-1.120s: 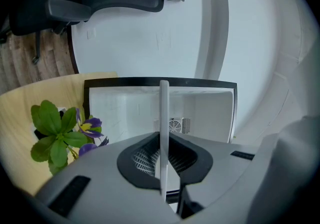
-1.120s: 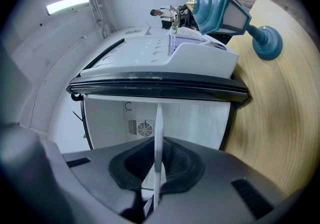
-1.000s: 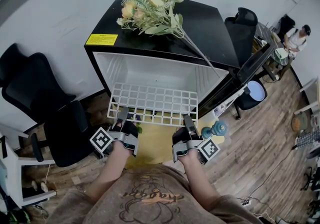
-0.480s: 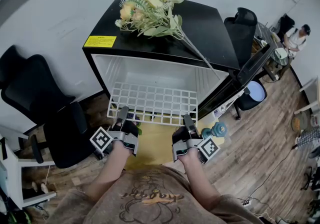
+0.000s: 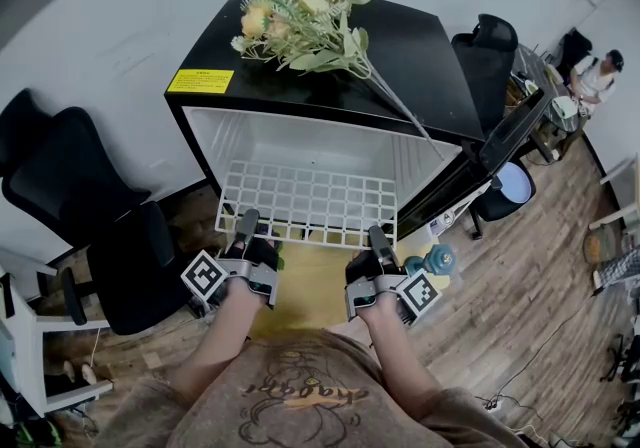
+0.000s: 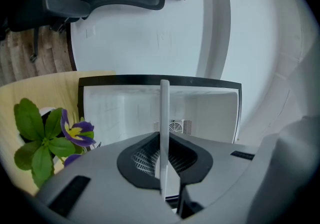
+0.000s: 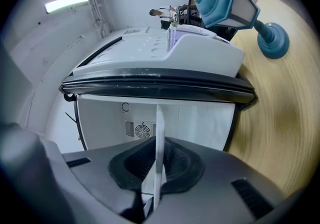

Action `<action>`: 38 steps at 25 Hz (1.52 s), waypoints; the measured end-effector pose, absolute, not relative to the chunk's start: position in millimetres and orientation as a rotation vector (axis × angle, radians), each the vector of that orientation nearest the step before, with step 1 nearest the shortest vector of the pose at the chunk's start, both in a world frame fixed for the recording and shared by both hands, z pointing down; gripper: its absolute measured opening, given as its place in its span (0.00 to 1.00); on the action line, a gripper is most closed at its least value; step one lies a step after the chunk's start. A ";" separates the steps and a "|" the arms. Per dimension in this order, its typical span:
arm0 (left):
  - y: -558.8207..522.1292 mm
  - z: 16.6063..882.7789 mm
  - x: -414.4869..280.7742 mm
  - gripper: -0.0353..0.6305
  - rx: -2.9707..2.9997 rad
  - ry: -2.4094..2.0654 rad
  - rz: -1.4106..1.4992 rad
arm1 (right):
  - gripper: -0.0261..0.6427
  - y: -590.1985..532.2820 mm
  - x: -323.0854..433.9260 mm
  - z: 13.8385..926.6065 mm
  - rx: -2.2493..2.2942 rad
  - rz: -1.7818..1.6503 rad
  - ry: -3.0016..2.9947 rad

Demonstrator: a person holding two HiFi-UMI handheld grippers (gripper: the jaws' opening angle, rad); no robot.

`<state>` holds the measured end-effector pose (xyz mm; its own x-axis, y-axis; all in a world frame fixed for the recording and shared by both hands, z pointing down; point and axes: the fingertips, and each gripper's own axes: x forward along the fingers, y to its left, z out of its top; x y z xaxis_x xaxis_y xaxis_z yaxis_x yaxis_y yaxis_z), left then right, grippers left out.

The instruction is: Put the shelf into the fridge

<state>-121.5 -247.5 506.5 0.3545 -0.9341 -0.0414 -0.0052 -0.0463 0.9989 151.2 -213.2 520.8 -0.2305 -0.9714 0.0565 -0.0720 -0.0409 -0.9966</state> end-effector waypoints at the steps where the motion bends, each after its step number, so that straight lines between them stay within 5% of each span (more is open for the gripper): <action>1: -248.3 506.5 -121.5 0.13 1.401 -0.926 -0.964 | 0.08 -214.1 151.3 520.7 -1.175 -1.386 1.408; 38: -287.0 504.9 -116.4 0.13 1.408 -0.912 -0.951 | 0.08 -250.7 156.1 519.4 -1.205 -1.377 1.383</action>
<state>-116.4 -287.0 504.9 0.3697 -0.9281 -0.0429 -0.0046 -0.0480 0.9988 156.1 -250.7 519.4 -0.2028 -0.9766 0.0720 -0.0759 -0.0576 -0.9955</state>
